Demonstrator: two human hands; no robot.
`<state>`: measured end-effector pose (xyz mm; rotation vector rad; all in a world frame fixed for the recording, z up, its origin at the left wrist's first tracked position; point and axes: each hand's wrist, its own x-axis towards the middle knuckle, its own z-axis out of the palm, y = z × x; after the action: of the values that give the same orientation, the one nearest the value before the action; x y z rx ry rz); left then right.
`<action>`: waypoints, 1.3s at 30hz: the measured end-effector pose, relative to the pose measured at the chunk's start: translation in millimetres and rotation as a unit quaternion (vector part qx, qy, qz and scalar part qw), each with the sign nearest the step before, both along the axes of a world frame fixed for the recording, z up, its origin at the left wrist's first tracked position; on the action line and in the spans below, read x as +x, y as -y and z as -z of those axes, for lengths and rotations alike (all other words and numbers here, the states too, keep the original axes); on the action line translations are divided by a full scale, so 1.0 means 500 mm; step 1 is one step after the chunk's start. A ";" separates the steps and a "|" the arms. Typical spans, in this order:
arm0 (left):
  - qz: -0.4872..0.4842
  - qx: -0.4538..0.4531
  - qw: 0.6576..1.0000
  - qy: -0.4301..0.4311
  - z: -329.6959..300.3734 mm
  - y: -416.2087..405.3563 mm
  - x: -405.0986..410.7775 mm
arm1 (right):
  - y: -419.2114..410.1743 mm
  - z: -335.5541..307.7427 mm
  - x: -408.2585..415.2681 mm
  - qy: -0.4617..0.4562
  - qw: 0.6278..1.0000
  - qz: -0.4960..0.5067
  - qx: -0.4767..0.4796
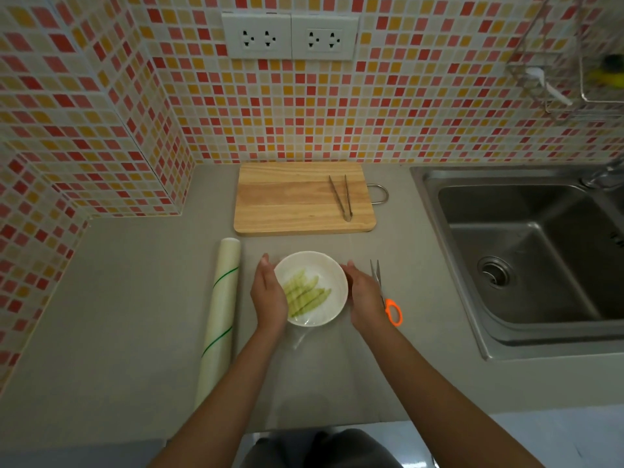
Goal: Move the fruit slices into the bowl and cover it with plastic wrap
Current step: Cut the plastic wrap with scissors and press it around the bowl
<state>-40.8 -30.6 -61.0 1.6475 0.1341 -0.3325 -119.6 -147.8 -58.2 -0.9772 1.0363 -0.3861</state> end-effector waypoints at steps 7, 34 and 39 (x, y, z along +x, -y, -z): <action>-0.039 -0.063 0.994 -0.076 0.007 0.011 0.027 | -0.002 0.022 0.000 0.045 0.998 0.027 -0.032; 0.055 -0.065 0.957 -0.278 0.017 0.012 0.115 | -0.006 0.034 0.011 -0.005 0.982 -0.007 -0.190; 0.060 -0.014 0.962 -0.265 0.010 0.017 0.122 | -0.013 0.035 0.017 -0.008 0.985 0.010 -0.175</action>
<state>20.4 -39.1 -66.0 1.5080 0.4301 -0.8611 -111.2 -141.2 -75.9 -1.2858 1.0127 -0.5900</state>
